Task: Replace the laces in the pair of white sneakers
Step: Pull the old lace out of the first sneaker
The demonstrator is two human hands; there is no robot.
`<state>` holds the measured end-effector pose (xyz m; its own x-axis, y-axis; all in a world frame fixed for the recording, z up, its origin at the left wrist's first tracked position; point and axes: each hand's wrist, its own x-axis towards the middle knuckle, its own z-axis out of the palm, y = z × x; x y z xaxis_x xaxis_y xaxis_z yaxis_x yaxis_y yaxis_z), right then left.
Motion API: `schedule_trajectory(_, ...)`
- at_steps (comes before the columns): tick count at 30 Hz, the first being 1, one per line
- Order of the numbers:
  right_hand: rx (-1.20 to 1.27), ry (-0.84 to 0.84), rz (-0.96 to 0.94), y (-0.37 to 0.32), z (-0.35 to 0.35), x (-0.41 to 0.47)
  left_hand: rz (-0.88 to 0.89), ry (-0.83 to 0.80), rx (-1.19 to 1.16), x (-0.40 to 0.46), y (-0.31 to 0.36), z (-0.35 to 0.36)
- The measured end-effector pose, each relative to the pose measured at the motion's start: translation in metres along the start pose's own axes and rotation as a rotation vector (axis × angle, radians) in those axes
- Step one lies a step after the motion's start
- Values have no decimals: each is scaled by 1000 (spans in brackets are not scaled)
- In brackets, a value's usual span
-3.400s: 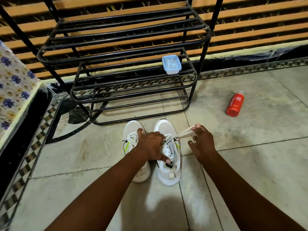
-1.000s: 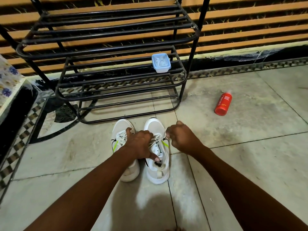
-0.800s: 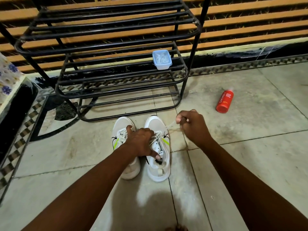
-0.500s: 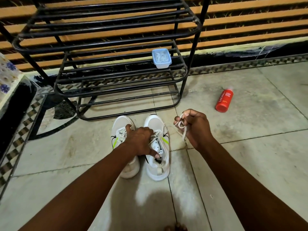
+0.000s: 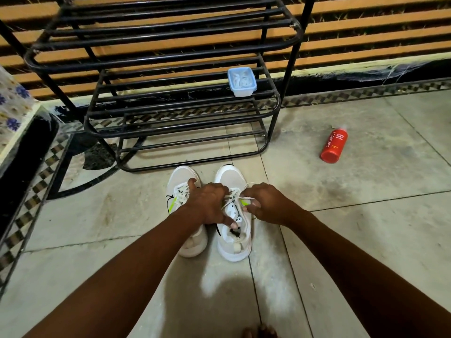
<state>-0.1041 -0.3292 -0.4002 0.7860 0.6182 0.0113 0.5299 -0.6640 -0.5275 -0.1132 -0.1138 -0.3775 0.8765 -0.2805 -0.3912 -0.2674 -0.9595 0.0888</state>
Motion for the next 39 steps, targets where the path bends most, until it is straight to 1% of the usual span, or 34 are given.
schedule_trajectory(2,-47,23,54,-2,4,2,-3,5,-5,0,0,-2)
schedule_trajectory(3,-110,22,97,0,8,5,-5,5,-6,0,0,-3)
schedule_trajectory(6,-239,-54,246,2,17,10,-10,-10,-15,-4,0,-7)
schedule_trajectory(7,-246,-56,298,3,17,10,-10,-13,-15,-4,1,-7)
schedule_trajectory(10,-216,43,512,4,6,2,-2,-16,-1,-5,-1,-8)
schedule_trajectory(11,-222,30,571,9,1,-1,1,-11,-3,-5,-1,-7)
schedule_trajectory(13,-238,-37,618,19,-6,-11,11,-9,2,-5,0,-6)
schedule_trajectory(15,-175,-16,618,30,-6,-22,29,18,33,-4,1,-3)
schedule_trajectory(18,57,168,557,36,1,-36,57,75,69,-6,0,2)
schedule_trajectory(20,140,252,521,32,5,-40,67,108,62,-8,0,2)
schedule_trajectory(23,46,291,450,12,14,-37,64,150,29,-13,3,-3)
schedule_trajectory(25,-13,351,382,-3,21,-34,66,164,32,-15,5,-5)
schedule_trajectory(29,-63,457,270,-22,29,-32,74,198,-80,-20,3,-5)
schedule_trajectory(31,-54,435,231,-26,32,-31,56,205,-75,-23,-2,-7)
schedule_trajectory(34,17,342,198,-27,40,-30,9,196,0,-28,-8,-10)
schedule_trajectory(37,75,319,231,-28,44,-30,5,203,73,-32,-9,-13)
schedule_trajectory(39,74,323,247,-29,45,-29,7,174,47,-33,-6,-12)
